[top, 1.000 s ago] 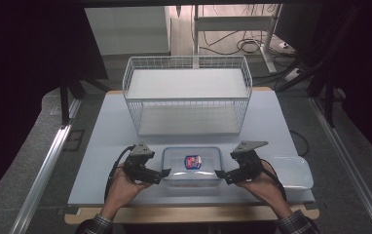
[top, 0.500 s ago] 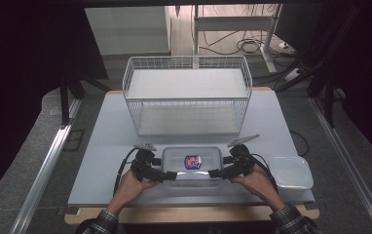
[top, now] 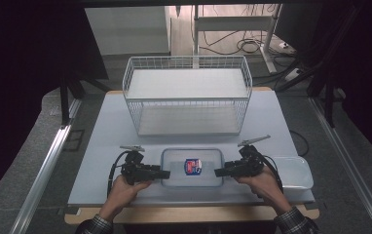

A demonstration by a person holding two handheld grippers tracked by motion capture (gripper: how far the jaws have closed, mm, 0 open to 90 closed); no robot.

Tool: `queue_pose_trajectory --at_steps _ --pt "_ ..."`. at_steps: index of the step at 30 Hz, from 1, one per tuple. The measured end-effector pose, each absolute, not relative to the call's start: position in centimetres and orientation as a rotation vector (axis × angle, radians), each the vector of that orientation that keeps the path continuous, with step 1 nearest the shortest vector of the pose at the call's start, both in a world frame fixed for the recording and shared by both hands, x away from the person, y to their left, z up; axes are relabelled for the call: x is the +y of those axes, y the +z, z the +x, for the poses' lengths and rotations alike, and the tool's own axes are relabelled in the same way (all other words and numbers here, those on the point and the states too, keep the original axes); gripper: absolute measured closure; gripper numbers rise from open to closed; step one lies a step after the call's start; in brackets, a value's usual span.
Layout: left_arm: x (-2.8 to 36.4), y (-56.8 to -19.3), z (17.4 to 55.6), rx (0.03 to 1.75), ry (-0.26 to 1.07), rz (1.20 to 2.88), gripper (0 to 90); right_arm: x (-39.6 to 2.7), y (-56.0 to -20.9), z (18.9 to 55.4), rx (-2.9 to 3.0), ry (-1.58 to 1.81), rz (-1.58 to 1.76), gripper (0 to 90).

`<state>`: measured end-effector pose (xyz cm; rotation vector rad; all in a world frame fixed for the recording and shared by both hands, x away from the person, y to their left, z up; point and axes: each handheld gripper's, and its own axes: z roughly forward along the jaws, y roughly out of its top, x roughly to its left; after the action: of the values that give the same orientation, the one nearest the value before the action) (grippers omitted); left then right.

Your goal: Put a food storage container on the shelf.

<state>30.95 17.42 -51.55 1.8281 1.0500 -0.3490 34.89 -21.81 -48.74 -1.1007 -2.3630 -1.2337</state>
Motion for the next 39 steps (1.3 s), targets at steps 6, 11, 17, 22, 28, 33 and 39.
queue_pose_trajectory --at_steps 6,11,17,22,28,33,39 --pt "17.5 -51.4 30.6 1.097 -0.350 1.782 45.7 -21.8 -48.5 34.5 -2.337 -1.242 -1.168 44.8" --pt "17.7 -51.0 30.4 1.101 -0.310 1.758 52.2 -22.2 -48.3 34.2 -2.258 -1.315 -1.223 51.9" --pt "17.6 -50.6 30.3 1.097 -0.241 1.756 52.8 -21.6 -47.9 33.5 -2.336 -1.358 -1.233 51.7" --pt "17.7 -49.8 30.2 1.085 -0.188 1.760 52.8 -21.3 -47.6 33.4 -2.373 -1.392 -1.221 50.9" --pt "18.0 -48.5 30.0 1.060 -0.131 1.754 52.8 -21.0 -46.6 33.3 -2.397 -1.470 -1.187 50.9" --pt "18.0 -47.8 30.1 1.049 -0.108 1.756 52.7 -21.0 -46.1 33.5 -2.399 -1.492 -1.173 51.0" --pt "18.0 -46.5 30.4 1.037 -0.076 1.754 52.5 -20.9 -45.1 33.8 -2.399 -1.528 -1.164 51.0"
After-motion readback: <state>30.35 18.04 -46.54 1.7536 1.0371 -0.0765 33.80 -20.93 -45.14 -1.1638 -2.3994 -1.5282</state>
